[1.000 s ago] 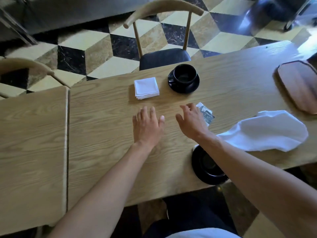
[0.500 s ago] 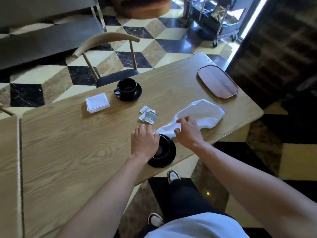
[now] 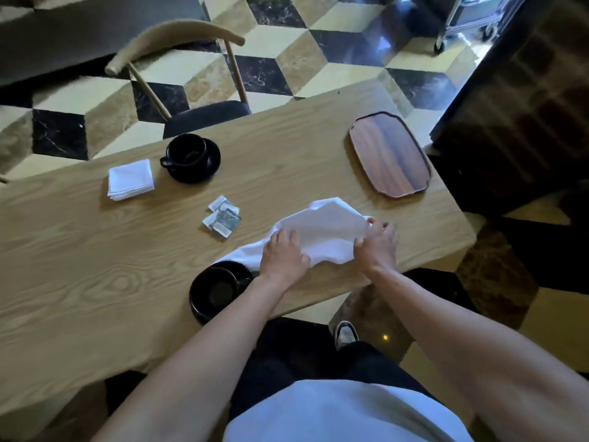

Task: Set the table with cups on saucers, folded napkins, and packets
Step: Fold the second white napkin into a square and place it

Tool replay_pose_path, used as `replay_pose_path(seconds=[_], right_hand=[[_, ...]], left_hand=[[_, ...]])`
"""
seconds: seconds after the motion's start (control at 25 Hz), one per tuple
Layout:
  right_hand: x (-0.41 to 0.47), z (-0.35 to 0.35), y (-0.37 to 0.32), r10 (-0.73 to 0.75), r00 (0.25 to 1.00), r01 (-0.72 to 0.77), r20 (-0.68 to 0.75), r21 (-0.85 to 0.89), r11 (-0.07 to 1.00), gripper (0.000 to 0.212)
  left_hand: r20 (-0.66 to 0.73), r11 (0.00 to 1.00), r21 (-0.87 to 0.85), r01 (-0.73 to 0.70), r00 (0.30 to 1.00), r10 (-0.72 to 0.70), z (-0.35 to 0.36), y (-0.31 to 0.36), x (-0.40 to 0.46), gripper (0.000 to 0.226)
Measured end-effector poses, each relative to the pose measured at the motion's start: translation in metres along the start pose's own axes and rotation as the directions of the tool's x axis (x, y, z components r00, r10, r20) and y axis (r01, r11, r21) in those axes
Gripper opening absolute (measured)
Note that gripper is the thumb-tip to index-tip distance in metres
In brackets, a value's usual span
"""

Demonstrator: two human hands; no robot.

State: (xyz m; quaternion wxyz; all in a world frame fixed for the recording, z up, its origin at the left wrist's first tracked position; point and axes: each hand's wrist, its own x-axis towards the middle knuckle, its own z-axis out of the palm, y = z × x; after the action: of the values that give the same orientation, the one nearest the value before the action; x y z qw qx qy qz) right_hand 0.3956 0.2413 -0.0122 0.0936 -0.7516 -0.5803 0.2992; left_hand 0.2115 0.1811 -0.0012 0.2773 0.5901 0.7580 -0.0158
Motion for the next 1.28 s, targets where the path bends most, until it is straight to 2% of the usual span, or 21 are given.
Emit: replay_pose_path(seconds=[0.16,0.28,0.36,0.48,0.52,0.64,0.72,0.8,0.88,0.96,1.0,1.04,1.08,1.12,1.2,1.28], right_hand=[[0.047,-0.007,0.016,-0.018,0.99,0.023,0.14,-0.03,0.999,0.04],[0.074,-0.007,0.015,-0.011,0.986,0.014,0.168,-0.019,1.0,0.033],[0.083,-0.008,0.012,-0.006,0.984,0.013,0.176,-0.036,0.999,0.025],[0.085,-0.012,0.008,0.039,0.963,-0.046,0.265,0.022,0.999,0.034],[0.086,-0.014,0.008,0.073,0.949,-0.084,0.308,0.021,0.996,0.036],[0.091,-0.022,0.003,0.18,0.856,-0.193,0.485,-0.024,0.981,0.035],[0.093,-0.028,-0.009,0.164,0.803,-0.175,0.574,-0.036,0.984,0.028],[0.101,-0.035,-0.024,0.04,0.779,-0.152,0.626,0.127,0.98,0.021],[0.111,-0.05,-0.041,-0.104,0.742,-0.231,0.662,0.399,0.887,0.019],[0.126,-0.067,-0.057,-0.191,0.716,-0.306,0.671,0.548,0.779,0.026],[0.133,-0.076,-0.062,-0.226,0.717,-0.306,0.659,0.589,0.748,0.038],[0.141,-0.086,-0.067,-0.264,0.727,-0.278,0.634,0.623,0.731,0.05],[0.149,-0.095,-0.07,-0.29,0.749,-0.236,0.596,0.649,0.723,0.058],[0.157,-0.103,-0.072,-0.309,0.772,-0.192,0.555,0.668,0.719,0.06],[0.169,-0.124,-0.075,-0.386,0.773,-0.095,0.503,0.694,0.714,0.048],[0.179,-0.147,-0.083,-0.493,0.732,0.059,0.47,0.677,0.734,0.024]], left_hand=[[0.011,0.991,-0.09,0.103,0.995,-0.103,-0.002,0.022,0.022,0.077],[0.117,0.978,-0.127,0.165,0.982,-0.151,-0.005,0.023,0.044,0.097],[0.163,0.989,-0.091,0.113,0.982,-0.098,-0.004,0.023,0.057,0.085],[0.091,0.987,-0.162,-0.015,0.995,0.03,-0.004,0.015,0.065,0.023],[0.084,0.968,-0.25,-0.016,0.996,0.038,-0.006,0.01,0.063,0.015],[0.17,0.828,-0.543,0.141,0.984,-0.056,-0.015,-0.002,0.061,0.034],[0.226,0.753,-0.616,0.23,0.968,-0.11,-0.026,-0.003,0.062,0.047],[0.365,0.739,-0.6,0.307,0.927,-0.089,-0.042,0.003,0.065,0.059],[0.545,0.756,-0.533,0.38,0.838,-0.037,-0.057,0.012,0.067,0.065],[0.634,0.775,-0.501,0.385,0.773,0.026,-0.064,0.022,0.069,0.059],[0.596,0.759,-0.546,0.355,0.801,0.055,-0.065,0.029,0.07,0.049],[0.494,0.723,-0.617,0.311,0.868,0.048,-0.068,0.04,0.071,0.035],[0.348,0.685,-0.682,0.258,0.937,-0.006,-0.073,0.05,0.072,0.022],[0.187,0.653,-0.73,0.204,0.978,-0.097,-0.079,0.06,0.072,0.02],[-0.087,0.604,-0.793,0.078,0.967,-0.238,-0.096,0.079,0.07,0.022],[-0.262,0.571,-0.818,-0.067,0.928,-0.267,-0.118,0.097,0.068,0.018]])
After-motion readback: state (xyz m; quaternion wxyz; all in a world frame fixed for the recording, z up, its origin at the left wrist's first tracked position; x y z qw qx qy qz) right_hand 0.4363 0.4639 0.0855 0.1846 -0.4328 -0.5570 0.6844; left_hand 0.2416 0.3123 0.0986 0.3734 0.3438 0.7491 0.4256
